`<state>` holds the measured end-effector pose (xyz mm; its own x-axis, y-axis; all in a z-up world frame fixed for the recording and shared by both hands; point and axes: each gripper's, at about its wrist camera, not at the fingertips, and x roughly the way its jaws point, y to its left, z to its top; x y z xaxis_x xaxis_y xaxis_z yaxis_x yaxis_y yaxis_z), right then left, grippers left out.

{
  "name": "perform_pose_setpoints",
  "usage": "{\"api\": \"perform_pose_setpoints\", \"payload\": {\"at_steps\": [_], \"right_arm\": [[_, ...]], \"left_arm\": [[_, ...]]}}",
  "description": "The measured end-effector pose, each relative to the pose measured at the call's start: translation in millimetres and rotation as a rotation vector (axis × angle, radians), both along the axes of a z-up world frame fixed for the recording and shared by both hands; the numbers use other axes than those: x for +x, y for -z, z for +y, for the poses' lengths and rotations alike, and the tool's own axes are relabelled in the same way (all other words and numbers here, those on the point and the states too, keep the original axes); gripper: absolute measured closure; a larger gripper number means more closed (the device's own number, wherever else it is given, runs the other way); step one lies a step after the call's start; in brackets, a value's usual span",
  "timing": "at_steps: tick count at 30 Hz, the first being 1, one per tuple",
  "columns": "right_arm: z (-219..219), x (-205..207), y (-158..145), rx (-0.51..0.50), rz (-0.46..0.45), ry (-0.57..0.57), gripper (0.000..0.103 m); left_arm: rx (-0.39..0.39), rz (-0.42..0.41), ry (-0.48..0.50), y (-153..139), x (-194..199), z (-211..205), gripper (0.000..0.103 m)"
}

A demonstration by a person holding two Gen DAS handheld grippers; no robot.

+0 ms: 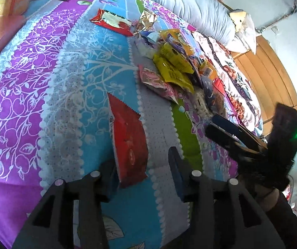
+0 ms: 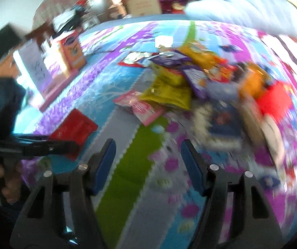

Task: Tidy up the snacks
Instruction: 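Grasp the red snack bag with left tool while right tool grasps pink flamingo bag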

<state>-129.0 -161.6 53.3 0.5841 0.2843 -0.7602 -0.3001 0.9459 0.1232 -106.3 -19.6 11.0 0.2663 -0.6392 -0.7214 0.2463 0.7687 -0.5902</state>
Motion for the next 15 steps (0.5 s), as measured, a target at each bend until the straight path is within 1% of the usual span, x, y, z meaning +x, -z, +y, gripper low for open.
{"api": "perform_pose_setpoints", "payload": {"at_steps": [3,7,10,12,14,15], "right_arm": [[14.9,20.5,9.0,-0.026,0.008,-0.058,0.037],[34.4,41.1,18.8,-0.103,0.001,-0.126,0.037],[47.2,55.5,28.0,-0.155,0.011,-0.179,0.037],[51.7,60.7,31.7,-0.181,0.002,-0.191,0.037],[50.2,66.1,32.3,-0.179,0.007,-0.175,0.037],[48.1,67.1,31.9,-0.177,0.007,-0.160,0.045]], "left_arm": [[-0.012,0.000,0.004,-0.4,1.5,1.5,0.058],[-0.008,-0.009,0.001,-2.2,3.2,6.2,0.058],[-0.020,-0.005,-0.007,-2.2,6.0,9.3,0.058],[-0.015,-0.012,-0.008,-2.4,7.4,9.6,0.058],[0.000,-0.029,-0.006,-3.2,7.1,8.0,0.059],[0.010,-0.035,-0.005,-3.2,7.8,7.0,0.061]]}}
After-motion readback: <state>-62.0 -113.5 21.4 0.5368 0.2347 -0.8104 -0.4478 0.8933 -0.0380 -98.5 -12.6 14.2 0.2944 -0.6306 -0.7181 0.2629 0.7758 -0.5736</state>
